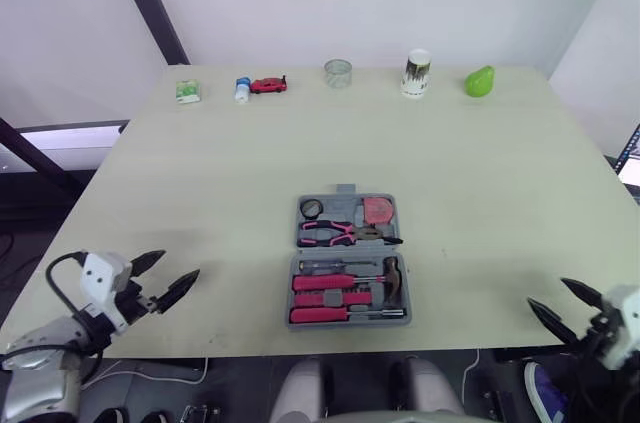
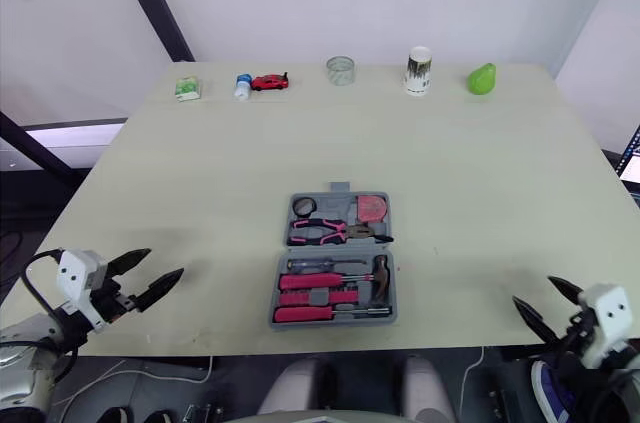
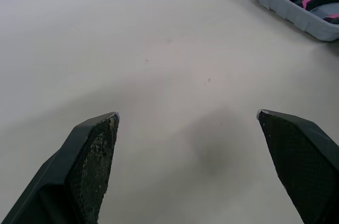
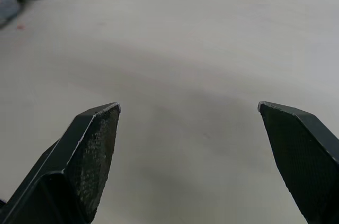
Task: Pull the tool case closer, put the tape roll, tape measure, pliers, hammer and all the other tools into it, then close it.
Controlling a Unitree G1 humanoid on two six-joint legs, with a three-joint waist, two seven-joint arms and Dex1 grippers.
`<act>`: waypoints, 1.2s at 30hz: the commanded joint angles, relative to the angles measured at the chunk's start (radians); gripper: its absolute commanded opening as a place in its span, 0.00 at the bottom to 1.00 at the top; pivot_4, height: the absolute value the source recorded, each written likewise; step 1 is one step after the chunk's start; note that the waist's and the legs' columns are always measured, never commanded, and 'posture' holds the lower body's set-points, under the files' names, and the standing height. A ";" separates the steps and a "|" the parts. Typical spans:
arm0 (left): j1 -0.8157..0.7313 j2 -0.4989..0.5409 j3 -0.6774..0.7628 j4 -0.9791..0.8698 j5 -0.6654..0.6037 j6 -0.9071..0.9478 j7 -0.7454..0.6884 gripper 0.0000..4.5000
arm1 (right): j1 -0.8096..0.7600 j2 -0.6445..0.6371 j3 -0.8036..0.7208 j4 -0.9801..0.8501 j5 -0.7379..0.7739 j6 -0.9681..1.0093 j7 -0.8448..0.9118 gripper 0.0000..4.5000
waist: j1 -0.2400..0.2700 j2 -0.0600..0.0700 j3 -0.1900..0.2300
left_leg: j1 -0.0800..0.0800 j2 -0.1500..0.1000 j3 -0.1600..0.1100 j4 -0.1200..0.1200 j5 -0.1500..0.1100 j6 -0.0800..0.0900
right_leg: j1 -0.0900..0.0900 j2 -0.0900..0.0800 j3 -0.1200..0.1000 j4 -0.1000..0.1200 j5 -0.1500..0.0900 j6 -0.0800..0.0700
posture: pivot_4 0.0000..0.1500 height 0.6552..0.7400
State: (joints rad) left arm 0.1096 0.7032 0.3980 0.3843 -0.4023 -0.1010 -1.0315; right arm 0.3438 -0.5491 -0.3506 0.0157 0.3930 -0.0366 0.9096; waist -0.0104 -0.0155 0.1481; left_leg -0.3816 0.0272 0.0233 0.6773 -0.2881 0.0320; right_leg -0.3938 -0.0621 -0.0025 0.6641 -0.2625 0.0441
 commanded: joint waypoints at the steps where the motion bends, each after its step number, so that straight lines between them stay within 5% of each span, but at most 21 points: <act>1: -0.040 0.030 -0.070 -0.006 0.060 -0.025 -0.036 0.82 | -0.089 -0.005 0.088 -0.065 0.001 0.051 0.012 0.79 | -0.001 0.000 0.000 | 0.000 0.000 0.000 0.000 0.000 0.000 | 0.000 0.000 0.000 0.000 0.000 0.000 | 1.00 1.00; 9: -0.238 -0.009 -0.241 0.100 0.132 -0.019 -0.108 0.07 | -0.398 0.028 0.375 0.084 -0.164 0.070 0.043 0.01 | 0.004 0.000 0.001 | -0.002 -0.003 -0.001 0.000 0.000 0.000 | -0.001 0.004 -0.001 0.000 0.000 0.000 | 1.00 1.00; 21: -0.407 -0.053 -0.382 0.289 0.227 -0.069 -0.183 0.02 | -0.624 0.066 0.553 0.260 -0.289 0.065 0.073 0.00 | 0.000 0.000 0.001 | -0.003 -0.004 -0.002 0.000 0.000 0.000 | -0.003 0.007 -0.001 0.000 0.000 0.001 | 1.00 1.00; 36: -0.461 -0.091 -0.450 0.353 0.289 -0.126 -0.228 0.02 | -0.663 0.084 0.620 0.318 -0.372 0.030 0.072 0.00 | 0.003 0.001 0.000 | -0.002 -0.004 -0.002 0.000 0.000 0.000 | -0.001 0.006 -0.001 0.001 0.000 0.001 | 1.00 1.00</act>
State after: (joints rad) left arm -0.3587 0.6264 -0.0132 0.7291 -0.1384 -0.2332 -1.2438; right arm -0.3200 -0.4650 0.2536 0.3315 0.0345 0.0030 0.9768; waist -0.0069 -0.0145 0.1483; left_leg -0.3834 0.0230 0.0211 0.6771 -0.2879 0.0322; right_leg -0.3952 -0.0561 -0.0032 0.6654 -0.2621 0.0449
